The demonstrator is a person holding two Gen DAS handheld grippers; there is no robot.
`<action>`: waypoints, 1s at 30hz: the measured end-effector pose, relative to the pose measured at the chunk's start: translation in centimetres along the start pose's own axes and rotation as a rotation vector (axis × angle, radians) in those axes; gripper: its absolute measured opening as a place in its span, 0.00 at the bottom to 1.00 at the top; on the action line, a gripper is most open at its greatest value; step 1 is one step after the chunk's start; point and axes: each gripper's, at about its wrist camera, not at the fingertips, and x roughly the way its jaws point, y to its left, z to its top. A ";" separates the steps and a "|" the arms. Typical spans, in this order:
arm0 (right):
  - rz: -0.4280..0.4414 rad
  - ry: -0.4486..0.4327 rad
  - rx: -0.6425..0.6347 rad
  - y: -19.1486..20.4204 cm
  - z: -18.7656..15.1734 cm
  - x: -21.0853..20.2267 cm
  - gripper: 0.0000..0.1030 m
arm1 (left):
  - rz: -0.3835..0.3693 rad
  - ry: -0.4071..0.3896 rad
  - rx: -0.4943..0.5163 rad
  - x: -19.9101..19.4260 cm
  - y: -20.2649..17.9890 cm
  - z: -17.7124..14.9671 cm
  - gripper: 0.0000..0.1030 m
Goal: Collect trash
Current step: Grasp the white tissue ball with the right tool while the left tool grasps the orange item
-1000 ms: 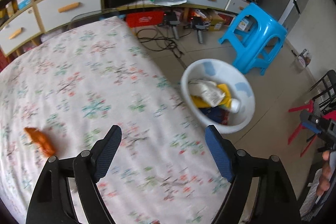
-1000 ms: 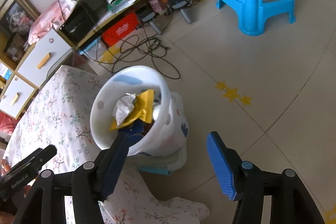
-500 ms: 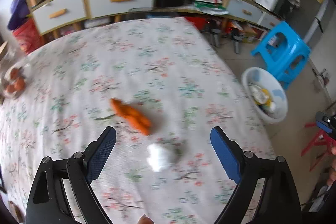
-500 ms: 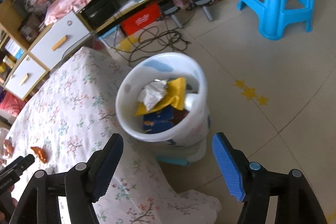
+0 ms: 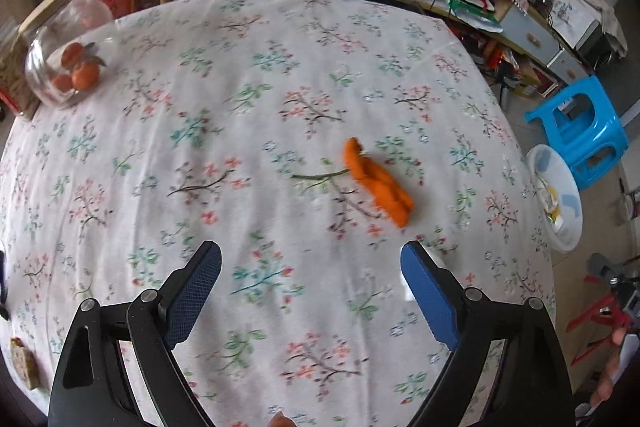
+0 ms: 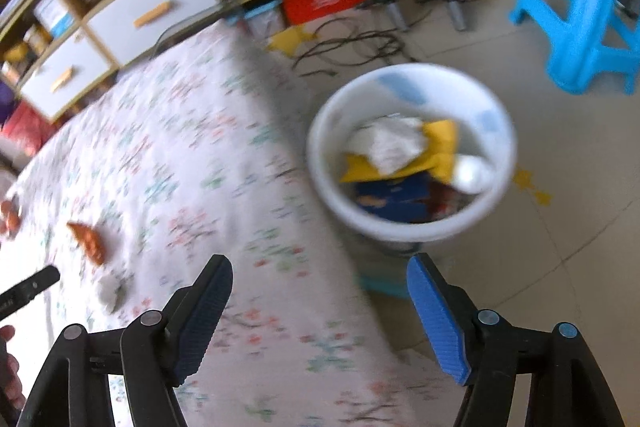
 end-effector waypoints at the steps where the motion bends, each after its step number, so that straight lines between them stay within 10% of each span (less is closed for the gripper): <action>1: 0.006 0.012 -0.027 1.3 -0.1 0.6 0.75 | 0.005 -0.003 0.000 -0.2 0.4 -0.1 0.90; 23: 0.088 0.200 -0.292 18.0 -3.5 10.8 0.73 | -0.009 -0.029 0.010 -1.7 5.2 0.6 0.90; 30: 0.135 0.209 -0.306 19.1 -3.7 12.0 0.37 | -0.050 -0.018 0.025 -1.0 4.4 0.7 0.90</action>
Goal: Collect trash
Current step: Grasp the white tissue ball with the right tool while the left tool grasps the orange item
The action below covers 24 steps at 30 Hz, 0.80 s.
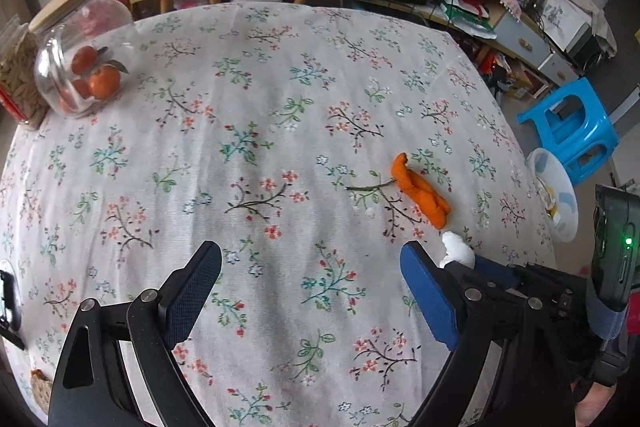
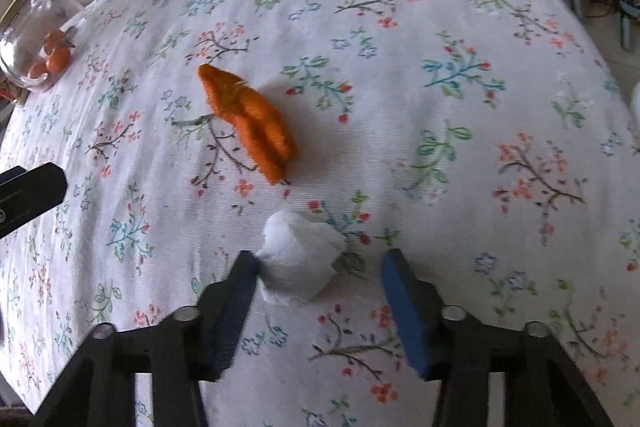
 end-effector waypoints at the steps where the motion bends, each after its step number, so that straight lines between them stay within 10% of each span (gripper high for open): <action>1: 0.031 0.005 -0.005 0.1 0.1 0.0 0.23 | -0.004 -0.001 0.001 0.1 -0.2 0.0 0.89; 13: -0.011 -0.033 0.069 -3.8 0.2 -2.8 0.21 | -0.153 0.009 -0.042 3.5 -3.6 1.0 0.57; 24: -0.020 -0.044 0.140 -6.9 0.0 -4.4 0.21 | -0.152 0.001 -0.082 6.0 -6.3 2.2 0.48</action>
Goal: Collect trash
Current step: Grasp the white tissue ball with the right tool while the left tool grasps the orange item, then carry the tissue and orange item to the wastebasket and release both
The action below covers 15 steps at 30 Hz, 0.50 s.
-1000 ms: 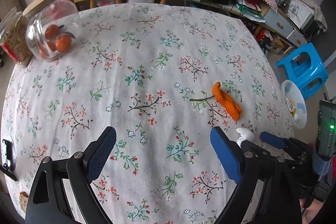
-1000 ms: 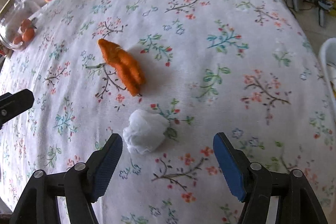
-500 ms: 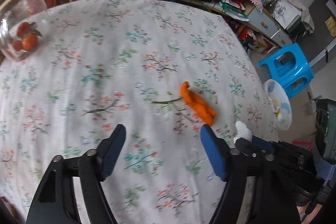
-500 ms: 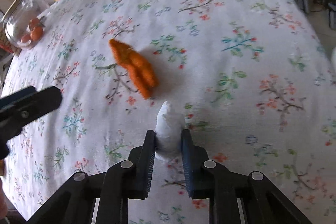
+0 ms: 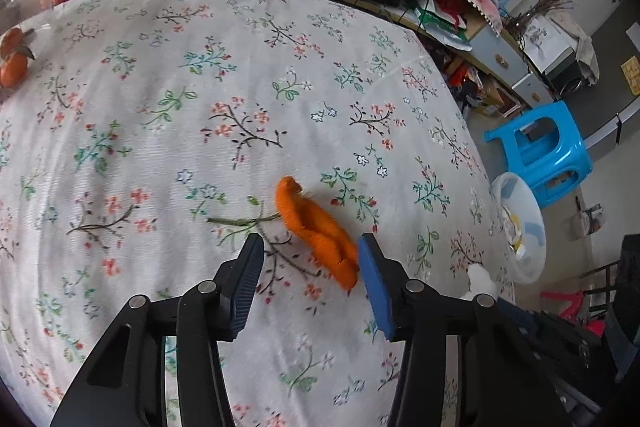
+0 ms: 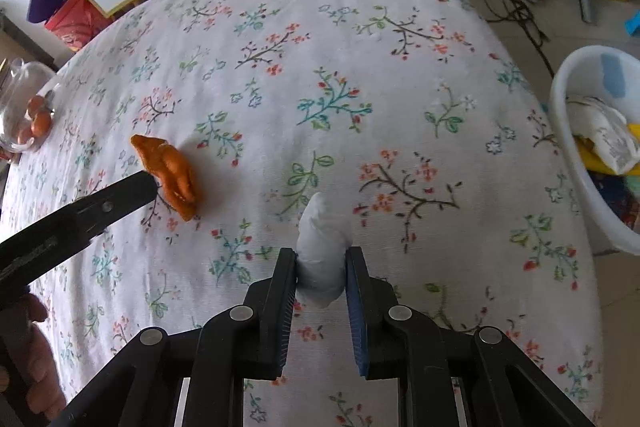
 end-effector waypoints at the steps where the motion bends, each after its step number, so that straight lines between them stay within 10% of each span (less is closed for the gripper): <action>1: 0.000 0.001 0.000 0.1 0.0 0.1 0.21 | 0.007 0.002 0.000 0.3 -0.2 0.0 0.46; 15: 0.002 0.001 -0.003 -0.5 -0.2 -0.3 0.21 | 0.081 0.032 0.157 1.3 -3.6 -0.7 0.12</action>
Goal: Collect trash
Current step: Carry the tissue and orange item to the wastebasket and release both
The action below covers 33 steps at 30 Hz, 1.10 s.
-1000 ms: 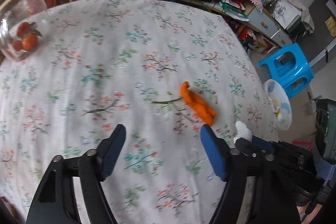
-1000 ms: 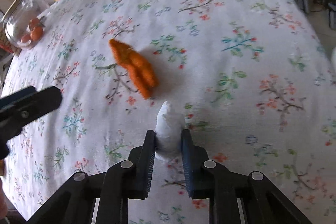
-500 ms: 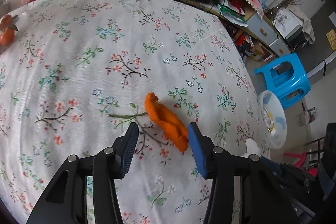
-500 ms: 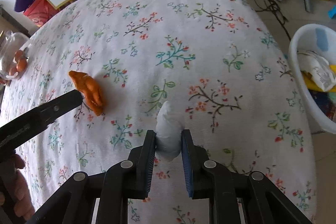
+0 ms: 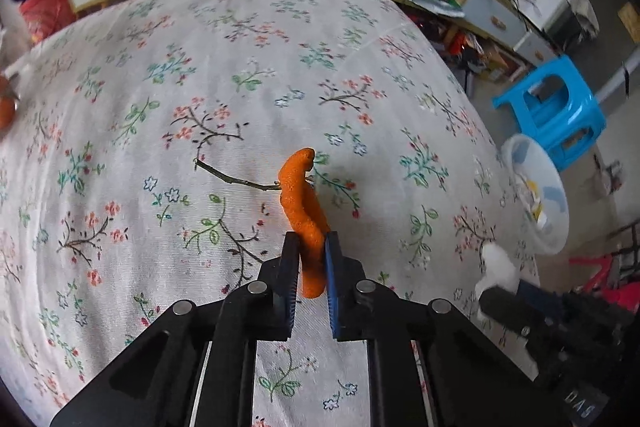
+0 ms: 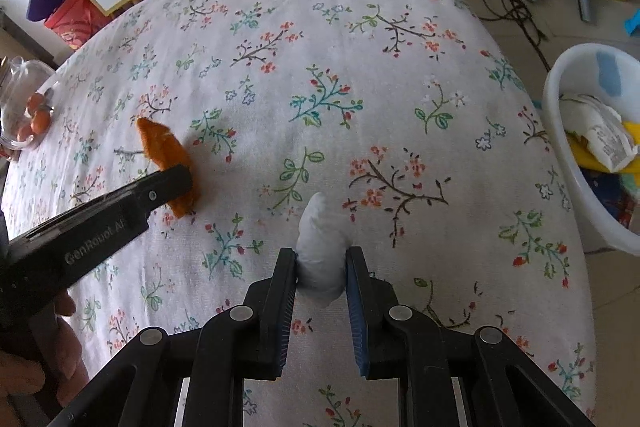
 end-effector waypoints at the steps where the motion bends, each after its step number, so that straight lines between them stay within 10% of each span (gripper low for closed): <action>1: 0.001 -0.003 0.001 -0.1 0.0 -0.1 0.21 | 0.000 0.000 0.007 -0.1 -0.2 -0.1 0.12; 33: -0.060 -0.216 0.455 -22.1 -0.7 -10.0 0.24 | -0.221 0.020 0.163 0.2 -16.4 -0.6 0.12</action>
